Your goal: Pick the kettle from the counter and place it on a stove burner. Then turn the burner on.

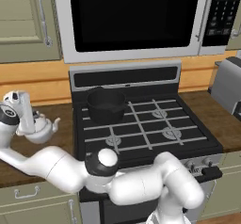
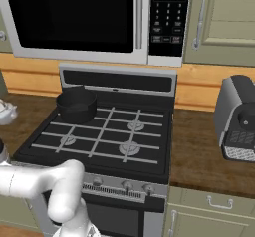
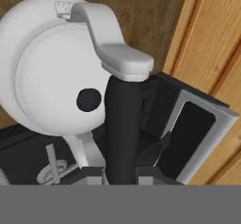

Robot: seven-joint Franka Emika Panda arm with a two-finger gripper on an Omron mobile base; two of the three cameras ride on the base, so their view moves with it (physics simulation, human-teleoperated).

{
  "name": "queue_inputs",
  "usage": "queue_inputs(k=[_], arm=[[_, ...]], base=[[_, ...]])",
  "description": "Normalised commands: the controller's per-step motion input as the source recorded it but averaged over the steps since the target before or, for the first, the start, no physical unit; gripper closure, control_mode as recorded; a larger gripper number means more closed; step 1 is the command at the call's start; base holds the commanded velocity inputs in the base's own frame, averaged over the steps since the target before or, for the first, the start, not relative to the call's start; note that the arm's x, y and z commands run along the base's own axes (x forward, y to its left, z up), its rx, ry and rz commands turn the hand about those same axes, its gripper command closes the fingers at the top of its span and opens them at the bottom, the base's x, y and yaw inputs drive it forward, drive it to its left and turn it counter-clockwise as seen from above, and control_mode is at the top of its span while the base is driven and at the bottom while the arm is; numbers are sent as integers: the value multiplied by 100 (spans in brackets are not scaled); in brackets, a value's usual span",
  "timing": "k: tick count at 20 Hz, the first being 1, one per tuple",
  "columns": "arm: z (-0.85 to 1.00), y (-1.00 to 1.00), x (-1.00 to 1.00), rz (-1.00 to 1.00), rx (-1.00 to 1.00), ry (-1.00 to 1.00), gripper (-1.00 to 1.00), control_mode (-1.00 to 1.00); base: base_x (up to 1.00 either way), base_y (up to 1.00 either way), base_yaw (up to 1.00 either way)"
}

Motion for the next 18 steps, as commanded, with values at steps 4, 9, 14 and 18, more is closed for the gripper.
queue_inputs(k=[4,9,14,18], arm=[[19,-100,0,-18,0,-6,100,-100],[13,-100,0,-15,0,-1,100,-100],[12,-100,0,-17,0,2,100,-100],[5,-100,0,-20,0,8,100,-100]], base=[[0,0,0],[0,0,0],[0,0,0],[0,0,0]])
